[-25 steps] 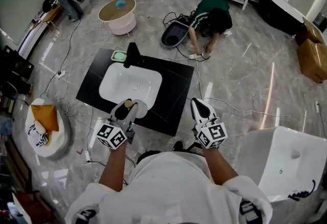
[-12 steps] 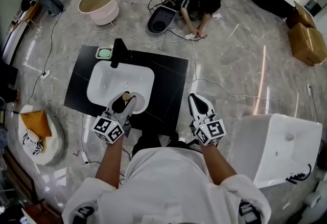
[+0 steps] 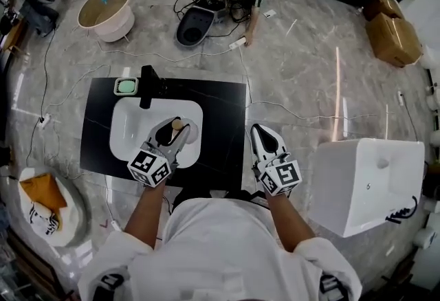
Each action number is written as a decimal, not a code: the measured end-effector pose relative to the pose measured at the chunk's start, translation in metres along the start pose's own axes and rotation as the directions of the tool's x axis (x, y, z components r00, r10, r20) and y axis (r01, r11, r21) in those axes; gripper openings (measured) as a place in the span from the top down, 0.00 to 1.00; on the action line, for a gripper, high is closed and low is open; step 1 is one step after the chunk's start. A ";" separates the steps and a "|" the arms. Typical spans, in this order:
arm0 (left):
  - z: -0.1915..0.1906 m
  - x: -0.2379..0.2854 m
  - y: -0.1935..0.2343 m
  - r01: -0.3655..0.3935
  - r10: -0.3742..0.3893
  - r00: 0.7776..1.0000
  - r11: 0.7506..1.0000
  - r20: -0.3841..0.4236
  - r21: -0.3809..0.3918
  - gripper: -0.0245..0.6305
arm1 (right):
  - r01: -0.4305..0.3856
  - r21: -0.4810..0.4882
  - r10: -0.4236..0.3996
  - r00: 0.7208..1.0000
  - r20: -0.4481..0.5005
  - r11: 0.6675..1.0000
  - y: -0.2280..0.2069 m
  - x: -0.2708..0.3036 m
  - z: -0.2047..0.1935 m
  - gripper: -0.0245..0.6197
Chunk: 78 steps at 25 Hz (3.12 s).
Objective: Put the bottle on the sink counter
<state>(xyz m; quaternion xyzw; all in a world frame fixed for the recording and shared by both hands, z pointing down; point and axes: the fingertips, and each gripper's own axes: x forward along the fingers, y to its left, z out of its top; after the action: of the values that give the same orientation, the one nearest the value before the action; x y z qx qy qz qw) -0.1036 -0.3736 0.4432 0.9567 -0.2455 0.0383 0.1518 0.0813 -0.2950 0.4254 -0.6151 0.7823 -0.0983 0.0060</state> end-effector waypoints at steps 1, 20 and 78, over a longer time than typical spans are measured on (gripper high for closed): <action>0.000 0.006 0.003 0.017 -0.017 1.000 1.000 -0.008 0.008 0.74 | 0.013 -0.003 -0.013 1.000 -0.001 1.000 -0.001 0.004 0.000 0.94; -0.017 0.125 0.041 0.170 -0.168 0.984 0.985 -0.054 0.041 0.74 | 0.158 -0.068 -0.160 0.987 -0.013 0.985 -0.070 0.062 -0.005 0.94; -0.138 0.302 0.039 0.075 -0.057 0.991 0.985 -0.119 0.156 0.74 | 0.265 0.053 -0.259 0.961 -0.096 0.963 -0.253 0.077 -0.131 0.94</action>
<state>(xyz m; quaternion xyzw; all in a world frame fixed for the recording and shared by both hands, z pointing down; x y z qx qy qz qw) 0.1424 -0.5016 0.6293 0.9696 -0.2007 0.1077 0.0895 0.2890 -0.4068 0.6029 -0.7078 0.6897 -0.1510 -0.0216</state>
